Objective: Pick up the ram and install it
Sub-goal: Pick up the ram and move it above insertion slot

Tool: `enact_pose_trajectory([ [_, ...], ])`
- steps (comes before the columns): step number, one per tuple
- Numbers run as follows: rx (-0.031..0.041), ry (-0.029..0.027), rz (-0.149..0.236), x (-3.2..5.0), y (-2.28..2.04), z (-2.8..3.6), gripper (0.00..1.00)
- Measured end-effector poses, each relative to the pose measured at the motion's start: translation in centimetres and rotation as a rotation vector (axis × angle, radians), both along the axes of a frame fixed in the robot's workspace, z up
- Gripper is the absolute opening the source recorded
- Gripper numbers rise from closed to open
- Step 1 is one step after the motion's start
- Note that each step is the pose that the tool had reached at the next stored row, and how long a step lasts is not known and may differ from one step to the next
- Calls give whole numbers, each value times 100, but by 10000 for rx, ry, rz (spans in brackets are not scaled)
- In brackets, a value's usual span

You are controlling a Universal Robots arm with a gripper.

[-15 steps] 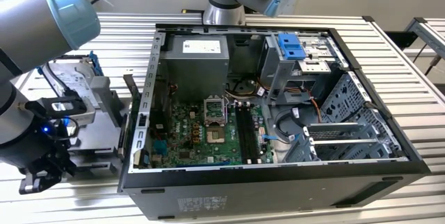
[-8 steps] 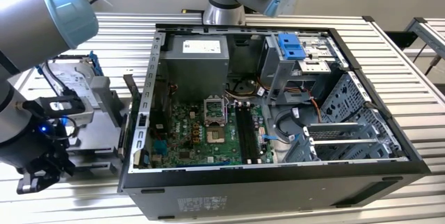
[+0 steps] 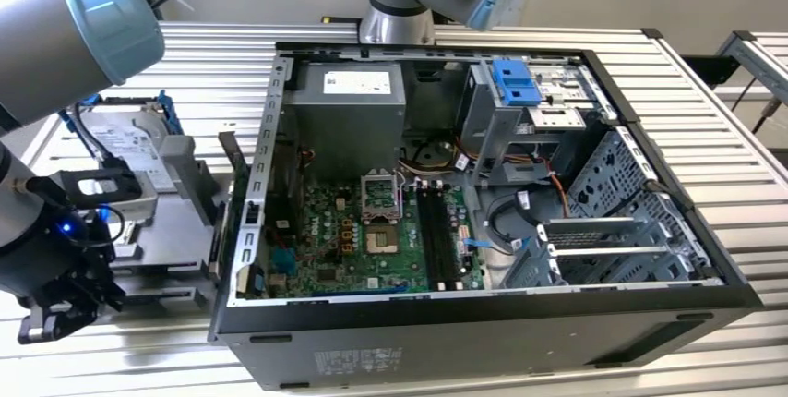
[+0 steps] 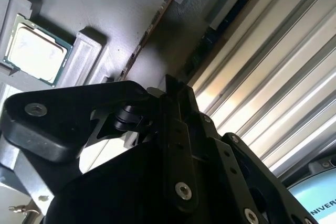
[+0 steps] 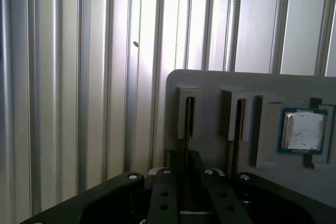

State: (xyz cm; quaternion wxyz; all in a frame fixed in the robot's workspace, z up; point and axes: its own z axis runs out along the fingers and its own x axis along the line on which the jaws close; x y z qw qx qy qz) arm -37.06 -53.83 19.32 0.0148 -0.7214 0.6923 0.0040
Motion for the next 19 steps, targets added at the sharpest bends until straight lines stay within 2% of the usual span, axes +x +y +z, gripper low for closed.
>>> enact_pose_trajectory([
  [7, 4, -1, -66, -2, 1, 12, 100],
  [8, 5, -1, -66, -1, 1, 12, 0],
  [19, 11, 0, -65, -1, 1, 13, 0],
])
